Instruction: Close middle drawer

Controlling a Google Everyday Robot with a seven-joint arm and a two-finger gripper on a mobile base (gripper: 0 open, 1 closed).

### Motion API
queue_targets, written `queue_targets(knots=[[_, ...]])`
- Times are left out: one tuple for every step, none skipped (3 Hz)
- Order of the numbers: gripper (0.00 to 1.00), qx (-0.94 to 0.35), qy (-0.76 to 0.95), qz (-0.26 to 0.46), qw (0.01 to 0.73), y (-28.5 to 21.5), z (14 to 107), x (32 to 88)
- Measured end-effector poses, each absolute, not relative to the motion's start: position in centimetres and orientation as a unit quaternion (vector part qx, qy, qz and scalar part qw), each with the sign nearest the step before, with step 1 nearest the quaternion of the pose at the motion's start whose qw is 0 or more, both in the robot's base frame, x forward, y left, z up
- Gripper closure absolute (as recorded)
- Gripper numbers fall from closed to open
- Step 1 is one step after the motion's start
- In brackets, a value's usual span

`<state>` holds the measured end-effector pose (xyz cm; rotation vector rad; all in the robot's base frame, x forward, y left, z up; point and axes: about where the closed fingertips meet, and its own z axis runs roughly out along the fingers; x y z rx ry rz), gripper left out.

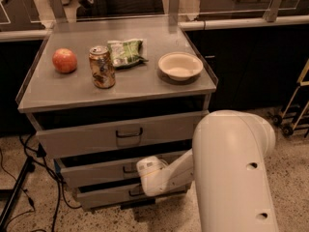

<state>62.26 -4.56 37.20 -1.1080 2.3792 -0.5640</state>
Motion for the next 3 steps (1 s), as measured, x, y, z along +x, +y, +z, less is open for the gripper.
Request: queue_targets(knots=[[1.0,-0.402,0.863,-0.205,0.226,-4.6,37.2,62.2],[1.0,-0.413,0.871,-0.179,0.198,-5.9,37.3,58.8],[1.0,-0.415,0.884,-0.156,0.151,-9.0,38.1,53.0]])
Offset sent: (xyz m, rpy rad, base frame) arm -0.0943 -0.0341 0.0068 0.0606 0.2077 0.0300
